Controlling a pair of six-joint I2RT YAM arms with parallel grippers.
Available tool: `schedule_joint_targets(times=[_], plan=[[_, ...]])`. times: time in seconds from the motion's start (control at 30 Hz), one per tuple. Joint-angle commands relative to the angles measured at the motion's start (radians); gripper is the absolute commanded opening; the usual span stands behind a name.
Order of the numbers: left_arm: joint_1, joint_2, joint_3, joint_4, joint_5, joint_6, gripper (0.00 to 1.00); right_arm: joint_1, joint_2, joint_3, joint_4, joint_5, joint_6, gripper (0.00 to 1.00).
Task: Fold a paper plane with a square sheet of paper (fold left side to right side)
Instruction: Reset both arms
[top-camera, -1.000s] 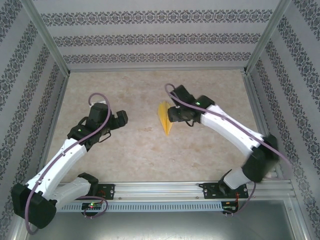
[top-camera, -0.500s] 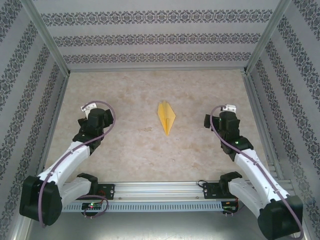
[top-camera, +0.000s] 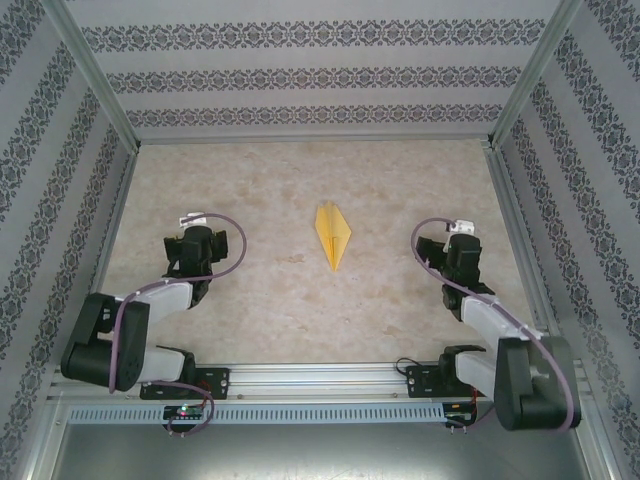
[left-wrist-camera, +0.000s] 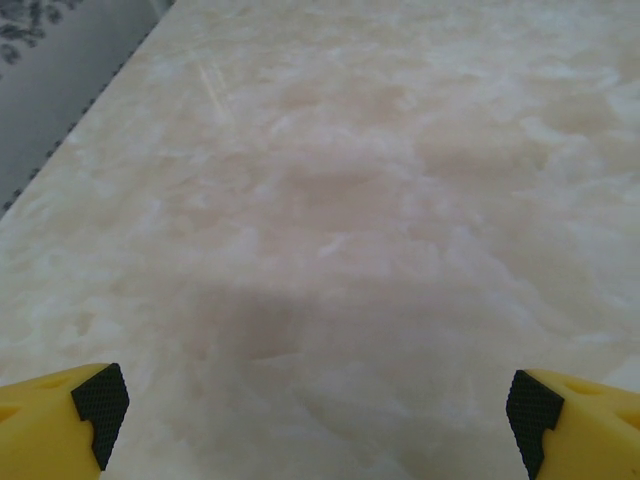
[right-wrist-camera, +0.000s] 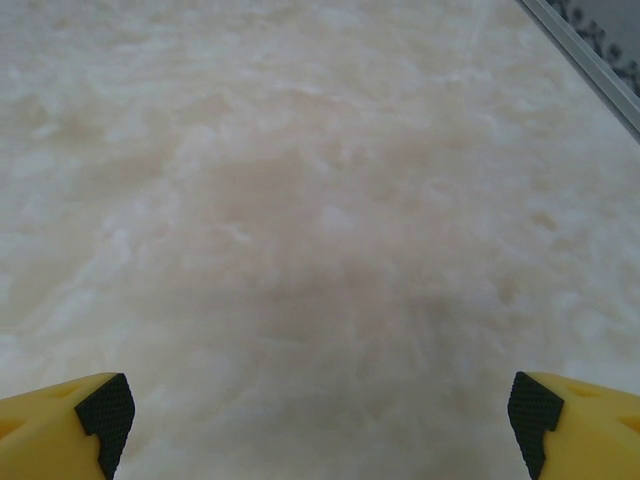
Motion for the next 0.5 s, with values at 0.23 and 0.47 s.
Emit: schedule_joint_targets(times=[0.23, 0.47], plan=[[0.094, 0.197, -0.03, 0.404, 0.243, 0.068, 1.0, -0.015, 0.273, 0.05, 0.469, -0.088, -0.079, 0.98], [0.12, 0.208, -0.005, 0.375, 0.278, 0.056, 1.0, -0.014, 0.378, 0.075, 0.539, -0.122, -0.09, 0.98]])
